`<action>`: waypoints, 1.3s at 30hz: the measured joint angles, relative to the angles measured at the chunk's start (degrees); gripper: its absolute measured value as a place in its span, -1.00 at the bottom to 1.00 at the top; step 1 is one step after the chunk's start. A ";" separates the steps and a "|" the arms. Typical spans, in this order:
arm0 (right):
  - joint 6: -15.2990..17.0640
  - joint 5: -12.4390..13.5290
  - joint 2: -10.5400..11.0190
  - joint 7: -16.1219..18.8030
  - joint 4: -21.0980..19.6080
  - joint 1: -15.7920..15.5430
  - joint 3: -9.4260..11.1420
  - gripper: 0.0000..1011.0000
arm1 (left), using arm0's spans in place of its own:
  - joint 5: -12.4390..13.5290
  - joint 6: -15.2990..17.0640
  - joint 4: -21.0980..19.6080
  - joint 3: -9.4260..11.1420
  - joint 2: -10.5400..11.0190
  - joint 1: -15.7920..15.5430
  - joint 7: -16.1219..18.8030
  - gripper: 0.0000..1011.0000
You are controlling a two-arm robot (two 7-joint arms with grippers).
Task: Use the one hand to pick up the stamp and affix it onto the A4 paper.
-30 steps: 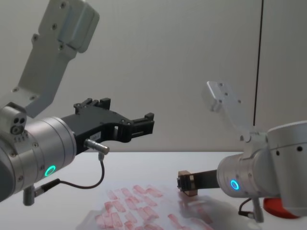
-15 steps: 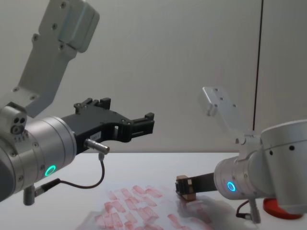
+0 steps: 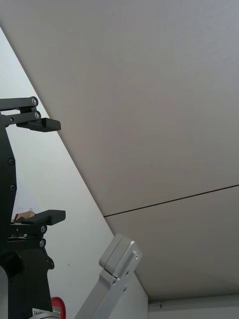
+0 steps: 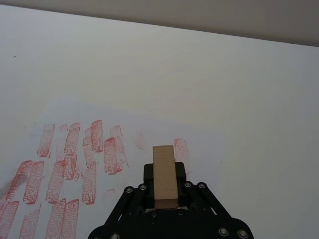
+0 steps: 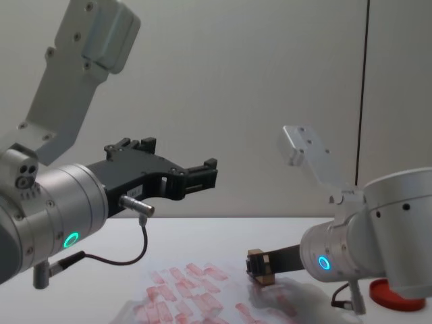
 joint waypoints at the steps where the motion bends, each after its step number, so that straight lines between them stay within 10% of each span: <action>1: 0.02 0.00 0.00 0.01 0.01 0.01 0.00 -0.56 | 0.00 0.00 0.00 0.00 0.00 0.00 0.00 0.96; 15: 0.15 -0.18 0.33 -0.21 -3.28 -1.22 -0.15 -0.56 | 0.00 0.00 0.00 0.00 0.00 0.00 0.00 0.96; 39: -2.61 0.10 2.89 -4.84 -22.28 -6.49 1.19 -0.56 | 0.00 0.00 0.00 0.00 0.00 0.00 0.00 0.96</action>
